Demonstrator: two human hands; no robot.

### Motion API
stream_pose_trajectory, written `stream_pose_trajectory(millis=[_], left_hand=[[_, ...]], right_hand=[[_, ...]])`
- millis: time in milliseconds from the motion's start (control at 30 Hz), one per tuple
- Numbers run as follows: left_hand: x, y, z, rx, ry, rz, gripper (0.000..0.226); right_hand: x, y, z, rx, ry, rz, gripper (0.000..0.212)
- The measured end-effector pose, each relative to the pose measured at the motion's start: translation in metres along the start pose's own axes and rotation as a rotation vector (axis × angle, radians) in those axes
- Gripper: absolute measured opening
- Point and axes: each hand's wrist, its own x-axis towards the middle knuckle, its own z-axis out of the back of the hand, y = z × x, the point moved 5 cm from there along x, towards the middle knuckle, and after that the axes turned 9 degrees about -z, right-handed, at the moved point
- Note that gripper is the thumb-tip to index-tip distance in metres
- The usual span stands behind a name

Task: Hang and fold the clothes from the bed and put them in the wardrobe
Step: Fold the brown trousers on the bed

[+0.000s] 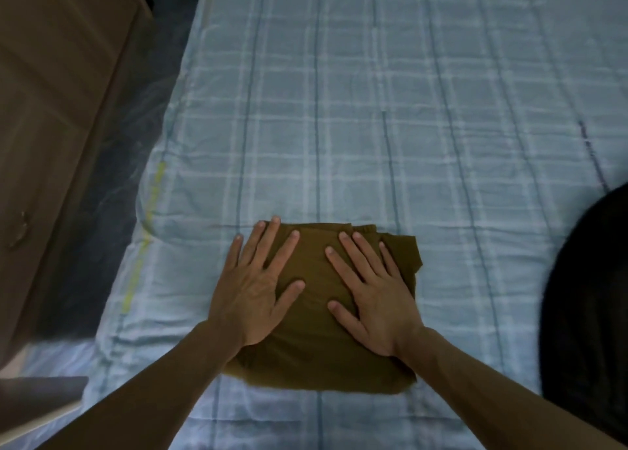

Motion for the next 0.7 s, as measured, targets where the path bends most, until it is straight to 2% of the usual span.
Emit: stream_pose_trajectory(millis=[133,233,333,400,467,567,633,700], left_hand=[[-0.017,-0.016,0.032,0.027,-0.099,-0.072,0.069],[-0.054,-0.043,0.046,-0.031,-0.225,-0.305,0.065],[-0.082,-0.046,0.026,-0.009,-0.132,-0.377,0.086],[-0.087,-0.038,0.011,0.03,-0.063,-0.347,0.099],[-0.086,-0.037,0.006,0.034,-0.041,-0.354,0.101],[-0.08,-0.043,0.005,0.084,-0.013,-0.365,0.094],[-0.079,-0.046,0.008,0.073,-0.068,-0.358,0.074],[-0.079,-0.047,0.015,0.025,-0.175,-0.362,0.056]], right_hand=[[-0.012,0.001,0.01,0.057,-0.065,-0.088,0.07],[-0.047,0.011,0.022,0.144,-0.129,-0.033,0.069],[-0.084,0.025,0.008,0.094,0.027,0.122,0.088],[-0.094,0.024,-0.009,0.042,0.107,0.123,0.099],[-0.094,0.021,-0.015,0.064,0.09,0.084,0.094],[-0.091,0.025,-0.013,0.063,0.036,0.046,0.081],[-0.087,0.029,-0.012,0.054,-0.005,0.019,0.076],[-0.083,0.032,-0.007,0.082,-0.073,0.006,0.061]])
